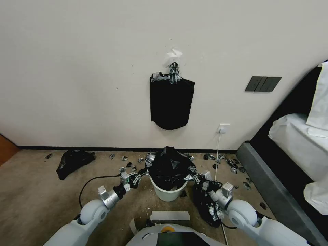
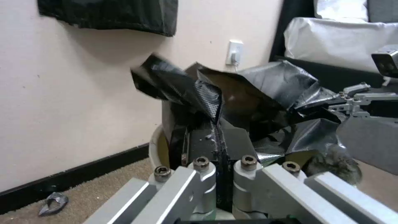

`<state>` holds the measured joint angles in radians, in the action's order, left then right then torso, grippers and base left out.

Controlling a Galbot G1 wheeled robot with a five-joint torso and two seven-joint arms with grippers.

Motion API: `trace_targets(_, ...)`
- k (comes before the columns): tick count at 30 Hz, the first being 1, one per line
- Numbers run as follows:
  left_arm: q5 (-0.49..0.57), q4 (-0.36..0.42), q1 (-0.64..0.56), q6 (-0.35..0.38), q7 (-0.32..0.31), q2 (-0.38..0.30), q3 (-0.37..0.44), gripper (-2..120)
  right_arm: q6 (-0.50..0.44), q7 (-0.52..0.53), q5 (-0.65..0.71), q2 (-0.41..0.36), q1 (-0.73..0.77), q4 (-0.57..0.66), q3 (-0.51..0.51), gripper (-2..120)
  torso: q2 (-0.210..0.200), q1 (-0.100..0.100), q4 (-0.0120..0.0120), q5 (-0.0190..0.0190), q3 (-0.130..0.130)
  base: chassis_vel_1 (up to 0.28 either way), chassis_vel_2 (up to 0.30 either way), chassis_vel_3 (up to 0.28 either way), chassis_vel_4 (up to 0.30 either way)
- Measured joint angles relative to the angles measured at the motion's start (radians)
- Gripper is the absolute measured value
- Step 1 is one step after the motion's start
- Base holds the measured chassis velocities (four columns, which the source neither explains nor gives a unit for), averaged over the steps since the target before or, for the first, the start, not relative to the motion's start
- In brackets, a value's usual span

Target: Place a trash bag onto the trash bin.

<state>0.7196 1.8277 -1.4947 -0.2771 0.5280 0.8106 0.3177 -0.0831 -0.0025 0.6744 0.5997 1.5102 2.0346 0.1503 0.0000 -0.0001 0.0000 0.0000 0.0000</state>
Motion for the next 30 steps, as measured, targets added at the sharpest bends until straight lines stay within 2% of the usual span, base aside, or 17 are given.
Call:
trace_targets(9,-0.004,0.005,-0.037,-0.013,0.041,-0.040,0.021,0,-0.003,-0.010,-0.020,-0.044,0.023,0.013,-0.006,0,0.000,0.000,0.0001,0.0000,0.000,0.000,0.000,0.000,0.000)
trace_targets(30,-0.059,-0.017,-0.060,-0.031,0.108,-0.085,0.015,0,-0.015,-0.033,-0.077,-0.121,0.070,0.020,-0.028,0,0.000,0.000,0.0000,0.0000,0.000,0.000,0.000,0.000,0.000)
